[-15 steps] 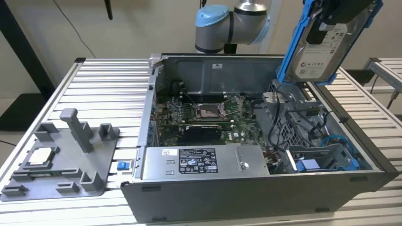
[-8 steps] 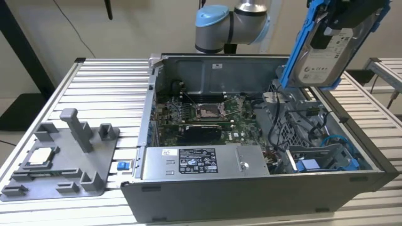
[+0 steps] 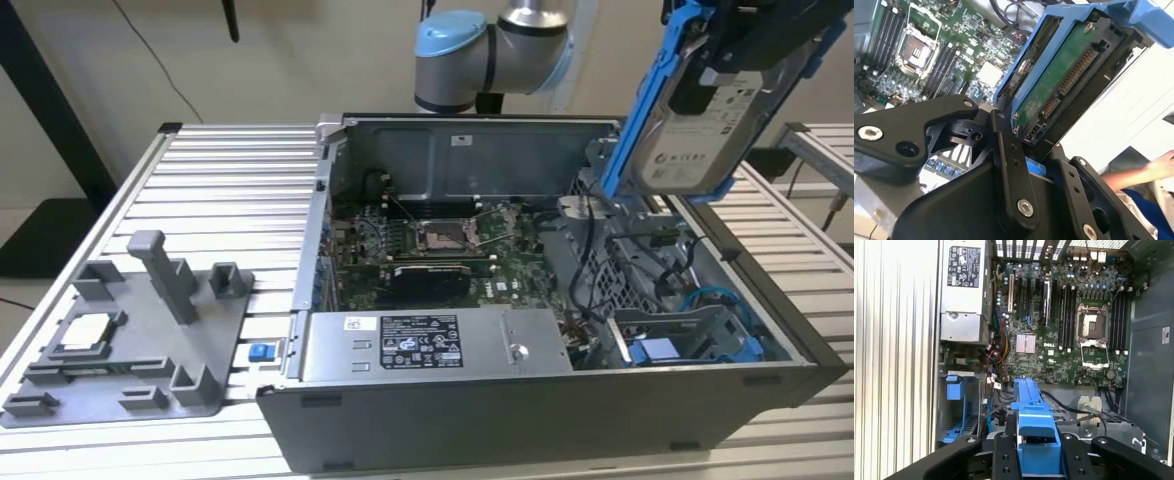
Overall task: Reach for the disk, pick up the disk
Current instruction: 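Pick up the disk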
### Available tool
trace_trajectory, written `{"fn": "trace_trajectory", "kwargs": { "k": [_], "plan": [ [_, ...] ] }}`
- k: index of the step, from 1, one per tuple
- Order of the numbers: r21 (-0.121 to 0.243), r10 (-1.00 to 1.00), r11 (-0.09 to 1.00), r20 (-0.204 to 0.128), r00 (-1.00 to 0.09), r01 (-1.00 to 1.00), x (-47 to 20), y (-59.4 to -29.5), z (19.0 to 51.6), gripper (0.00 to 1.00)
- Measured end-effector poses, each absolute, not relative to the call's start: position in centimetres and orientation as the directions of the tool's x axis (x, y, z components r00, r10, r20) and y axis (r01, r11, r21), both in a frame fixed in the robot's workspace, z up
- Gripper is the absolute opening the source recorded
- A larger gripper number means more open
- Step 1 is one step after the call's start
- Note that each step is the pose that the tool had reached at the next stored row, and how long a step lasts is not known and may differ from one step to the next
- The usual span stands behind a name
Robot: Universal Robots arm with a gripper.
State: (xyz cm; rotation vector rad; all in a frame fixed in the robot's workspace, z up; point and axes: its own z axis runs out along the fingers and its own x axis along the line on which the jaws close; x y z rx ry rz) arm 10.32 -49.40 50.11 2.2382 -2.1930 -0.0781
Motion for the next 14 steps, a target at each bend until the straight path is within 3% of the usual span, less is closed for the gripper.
{"fn": "trace_trajectory", "kwargs": {
  "k": [14],
  "plan": [
    [0.040,-0.999,-0.020,-0.031,0.019,-0.999,10.3,-54.1,49.9,0.00]
  ]
}}
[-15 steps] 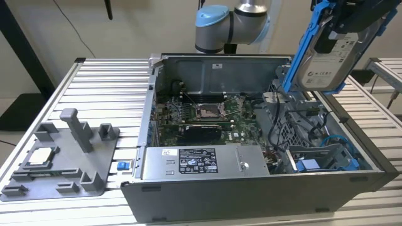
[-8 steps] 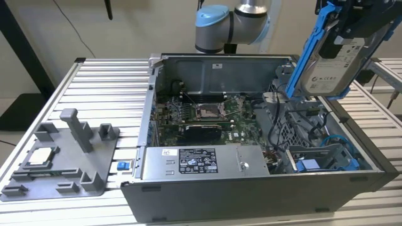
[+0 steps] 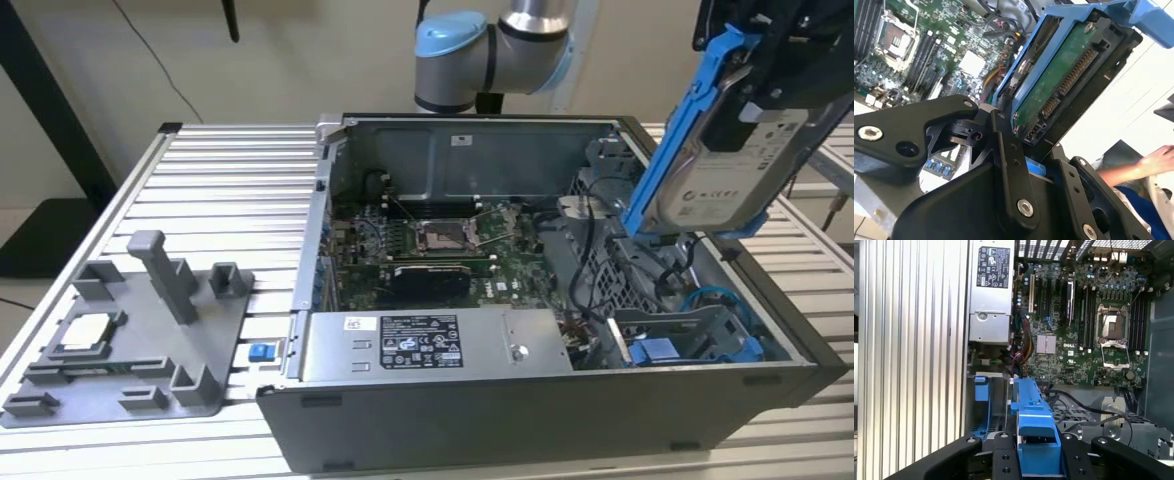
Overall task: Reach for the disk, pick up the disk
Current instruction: 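Pick up the disk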
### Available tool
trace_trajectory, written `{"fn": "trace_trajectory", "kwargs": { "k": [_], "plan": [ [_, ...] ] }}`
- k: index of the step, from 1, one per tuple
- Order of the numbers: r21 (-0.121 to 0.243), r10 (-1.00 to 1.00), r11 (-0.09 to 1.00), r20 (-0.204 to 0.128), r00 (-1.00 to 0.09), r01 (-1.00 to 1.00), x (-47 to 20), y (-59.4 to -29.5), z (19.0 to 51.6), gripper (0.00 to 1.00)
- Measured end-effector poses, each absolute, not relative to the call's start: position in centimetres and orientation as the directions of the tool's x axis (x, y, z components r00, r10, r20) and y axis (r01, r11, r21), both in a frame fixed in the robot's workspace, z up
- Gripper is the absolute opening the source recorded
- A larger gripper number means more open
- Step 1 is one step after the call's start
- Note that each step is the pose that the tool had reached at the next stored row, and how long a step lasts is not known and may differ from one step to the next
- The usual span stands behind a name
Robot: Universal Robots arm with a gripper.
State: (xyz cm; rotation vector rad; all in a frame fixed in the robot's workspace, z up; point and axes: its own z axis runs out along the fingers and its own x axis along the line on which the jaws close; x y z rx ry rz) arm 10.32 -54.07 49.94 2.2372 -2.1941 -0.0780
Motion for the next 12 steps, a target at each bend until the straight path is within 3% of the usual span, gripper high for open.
{"fn": "trace_trajectory", "kwargs": {
  "k": [12],
  "plan": [
    [0.040,-0.999,-0.018,-0.031,0.017,-0.999,10.3,-57.5,48.8,0.00]
  ]
}}
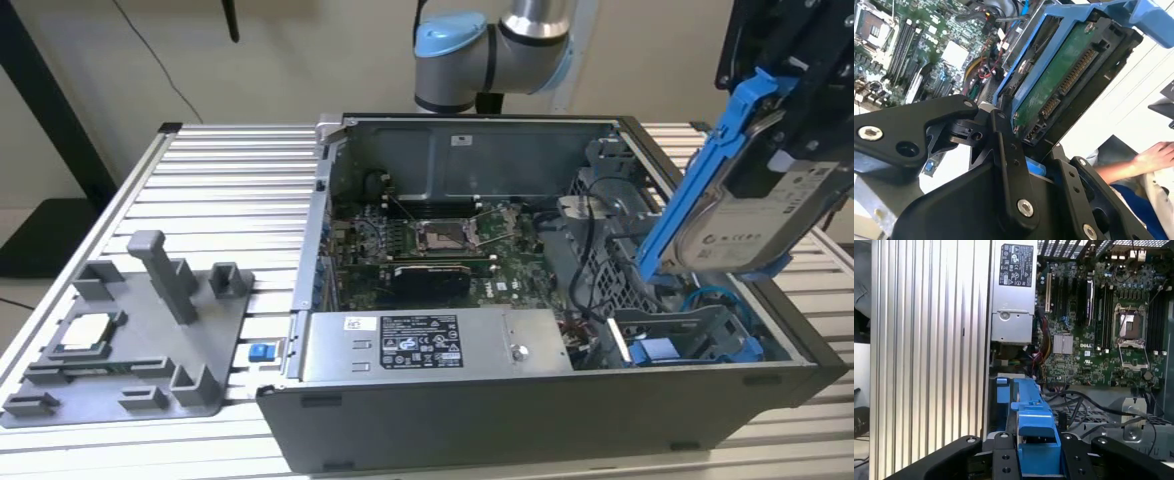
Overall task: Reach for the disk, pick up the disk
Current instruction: 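Pick up the disk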
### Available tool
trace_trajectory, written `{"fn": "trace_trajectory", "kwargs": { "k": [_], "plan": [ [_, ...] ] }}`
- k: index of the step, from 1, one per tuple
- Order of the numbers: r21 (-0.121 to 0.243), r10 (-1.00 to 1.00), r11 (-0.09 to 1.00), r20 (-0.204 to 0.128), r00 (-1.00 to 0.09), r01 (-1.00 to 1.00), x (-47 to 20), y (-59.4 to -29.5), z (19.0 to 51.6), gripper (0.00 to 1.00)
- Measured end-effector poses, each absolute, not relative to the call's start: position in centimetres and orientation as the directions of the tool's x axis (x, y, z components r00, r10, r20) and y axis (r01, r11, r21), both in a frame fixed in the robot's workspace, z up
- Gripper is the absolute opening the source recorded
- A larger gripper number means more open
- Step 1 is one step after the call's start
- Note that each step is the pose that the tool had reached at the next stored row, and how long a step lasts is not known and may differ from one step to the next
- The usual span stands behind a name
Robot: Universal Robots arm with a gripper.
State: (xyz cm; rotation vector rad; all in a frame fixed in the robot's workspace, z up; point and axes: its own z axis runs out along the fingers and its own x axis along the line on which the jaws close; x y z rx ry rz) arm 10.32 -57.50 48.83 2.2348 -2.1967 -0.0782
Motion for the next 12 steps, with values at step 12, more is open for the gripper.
{"fn": "trace_trajectory", "kwargs": {
  "k": [12],
  "plan": [
    [0.034,-0.999,-0.014,-0.030,0.013,-0.999,10.3,-58.6,46.7,0.00]
  ]
}}
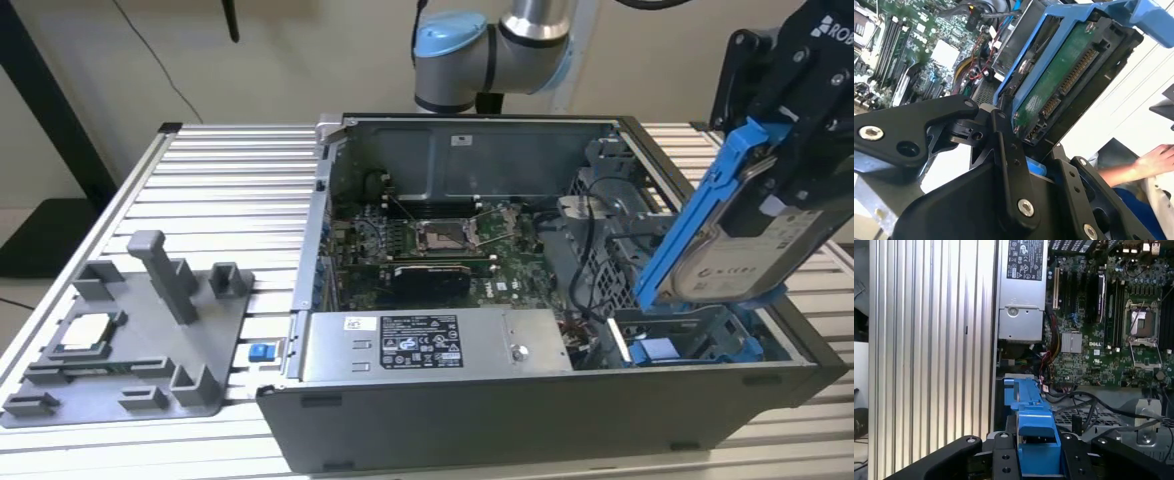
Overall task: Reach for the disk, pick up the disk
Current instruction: 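Pick up the disk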
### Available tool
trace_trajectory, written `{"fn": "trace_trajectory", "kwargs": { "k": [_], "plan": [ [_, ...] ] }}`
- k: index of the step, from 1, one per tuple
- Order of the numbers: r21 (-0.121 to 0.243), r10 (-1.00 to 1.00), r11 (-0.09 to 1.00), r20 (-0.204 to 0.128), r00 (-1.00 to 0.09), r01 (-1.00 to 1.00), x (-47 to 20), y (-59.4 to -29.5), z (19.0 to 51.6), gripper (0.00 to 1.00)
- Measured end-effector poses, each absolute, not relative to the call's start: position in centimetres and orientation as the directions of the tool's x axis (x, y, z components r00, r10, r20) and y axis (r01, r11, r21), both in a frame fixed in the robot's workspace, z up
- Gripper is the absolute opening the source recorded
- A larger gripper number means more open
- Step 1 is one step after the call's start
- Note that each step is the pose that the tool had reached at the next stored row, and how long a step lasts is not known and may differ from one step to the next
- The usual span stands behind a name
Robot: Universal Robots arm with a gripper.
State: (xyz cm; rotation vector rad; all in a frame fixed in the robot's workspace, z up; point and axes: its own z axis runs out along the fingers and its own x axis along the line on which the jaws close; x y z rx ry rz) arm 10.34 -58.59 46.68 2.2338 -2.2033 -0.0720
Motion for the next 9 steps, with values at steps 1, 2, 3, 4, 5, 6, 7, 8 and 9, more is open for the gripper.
{"fn": "trace_trajectory", "kwargs": {
  "k": [1,2,3,4,5,6,7,8,9],
  "plan": [
    [0.034,-0.999,-0.011,-0.031,0.010,-0.999,10.38,-58.60,46.57,0.00],
    [0.035,-0.999,-0.010,-0.031,0.008,-0.999,10.43,-58.60,46.55,0.00],
    [0.034,-1.000,-0.009,-0.030,0.008,-0.999,10.43,-58.60,46.56,0.00],
    [0.034,-0.999,-0.009,-0.031,0.008,-0.999,10.43,-58.60,46.55,0.00],
    [0.034,-1.000,-0.009,-0.030,0.008,-0.999,10.43,-58.60,46.56,0.00],
    [0.034,-0.999,-0.009,-0.031,0.008,-0.999,10.45,-58.60,46.55,0.00],
    [0.034,-0.999,-0.009,-0.030,0.008,-0.999,10.47,-58.60,46.55,0.00],
    [0.034,-0.999,-0.009,-0.031,0.008,-0.999,10.47,-58.60,46.55,0.00],
    [0.034,-0.999,-0.009,-0.031,0.008,-0.999,10.47,-58.60,46.55,0.00]
  ]
}}
